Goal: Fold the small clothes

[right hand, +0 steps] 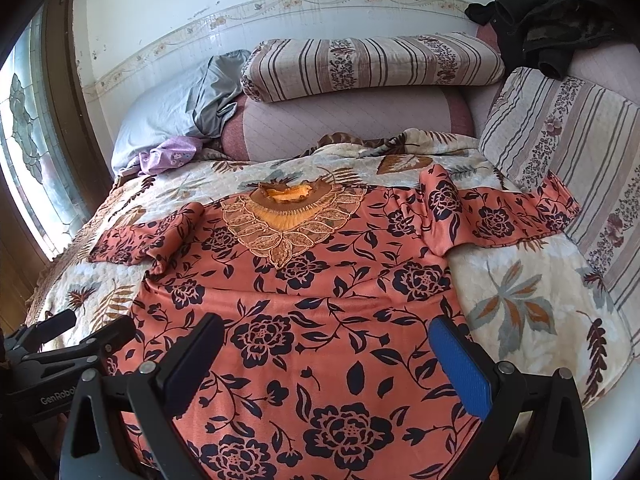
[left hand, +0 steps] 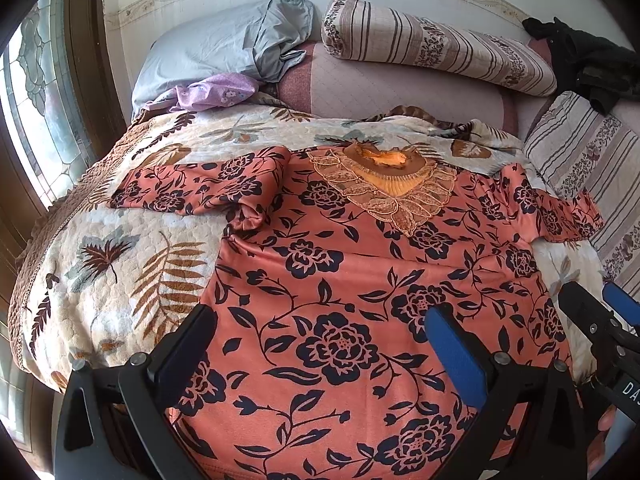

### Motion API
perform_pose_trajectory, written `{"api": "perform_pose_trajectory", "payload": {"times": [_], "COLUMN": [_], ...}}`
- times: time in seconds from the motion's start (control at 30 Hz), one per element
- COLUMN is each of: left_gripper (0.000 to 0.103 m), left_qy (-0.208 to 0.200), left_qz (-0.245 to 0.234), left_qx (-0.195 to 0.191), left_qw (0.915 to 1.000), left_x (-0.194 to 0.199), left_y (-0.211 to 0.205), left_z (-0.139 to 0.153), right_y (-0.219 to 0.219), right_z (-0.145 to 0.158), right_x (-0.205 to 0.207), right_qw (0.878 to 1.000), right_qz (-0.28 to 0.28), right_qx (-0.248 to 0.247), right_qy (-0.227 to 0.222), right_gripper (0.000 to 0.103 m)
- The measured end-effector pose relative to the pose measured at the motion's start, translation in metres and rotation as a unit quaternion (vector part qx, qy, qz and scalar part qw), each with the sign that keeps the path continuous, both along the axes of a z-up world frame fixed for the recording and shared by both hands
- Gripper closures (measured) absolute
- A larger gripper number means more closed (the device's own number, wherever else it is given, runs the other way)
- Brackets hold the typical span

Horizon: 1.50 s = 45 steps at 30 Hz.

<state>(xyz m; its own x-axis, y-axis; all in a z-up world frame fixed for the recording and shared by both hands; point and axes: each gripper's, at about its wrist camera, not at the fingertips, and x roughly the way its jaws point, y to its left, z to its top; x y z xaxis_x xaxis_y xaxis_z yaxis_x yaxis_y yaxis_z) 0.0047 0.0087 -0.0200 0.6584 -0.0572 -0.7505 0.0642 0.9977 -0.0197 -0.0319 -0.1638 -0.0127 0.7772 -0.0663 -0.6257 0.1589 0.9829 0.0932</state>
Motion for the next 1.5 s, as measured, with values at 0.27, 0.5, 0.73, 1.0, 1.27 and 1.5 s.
{"api": "perform_pose_trajectory", "payload": {"times": [0.27,0.5,0.73,1.0,1.27,1.5], "left_gripper": [0.0,0.0,0.0,0.0,0.0,0.0], "left_qy": [-0.001,0.001,0.014,0.025,0.004,0.0], "left_qz": [-0.004,-0.005,-0.002,0.018,0.002,0.0], "left_qx": [0.003,0.002,-0.013,0.004,0.021,0.038], "left_qw": [1.0,1.0,0.9998,0.9995,0.9998,0.9993], "left_x": [-0.002,-0.001,0.011,0.051,0.094,0.136], "left_y": [-0.004,-0.004,0.012,0.032,0.027,0.027], "left_z": [0.0,-0.002,-0.013,-0.041,-0.056,-0.071], "right_y": [-0.001,-0.001,-0.014,-0.144,-0.35,-0.464], "right_z": [-0.001,-0.002,-0.006,-0.01,-0.048,-0.094], "right_x": [0.0,0.0,0.004,0.001,0.035,0.091], "right_qw": [1.0,1.0,0.999,0.982,0.943,0.898], "right_qz": [-0.001,0.002,0.01,-0.06,-0.229,-0.322], "right_qx": [0.0,-0.001,0.035,0.171,0.239,0.299], "right_qy": [0.0,0.002,0.002,-0.047,-0.045,0.01], "right_gripper": [0.0,0.0,0.0,0.0,0.02,0.052]}}
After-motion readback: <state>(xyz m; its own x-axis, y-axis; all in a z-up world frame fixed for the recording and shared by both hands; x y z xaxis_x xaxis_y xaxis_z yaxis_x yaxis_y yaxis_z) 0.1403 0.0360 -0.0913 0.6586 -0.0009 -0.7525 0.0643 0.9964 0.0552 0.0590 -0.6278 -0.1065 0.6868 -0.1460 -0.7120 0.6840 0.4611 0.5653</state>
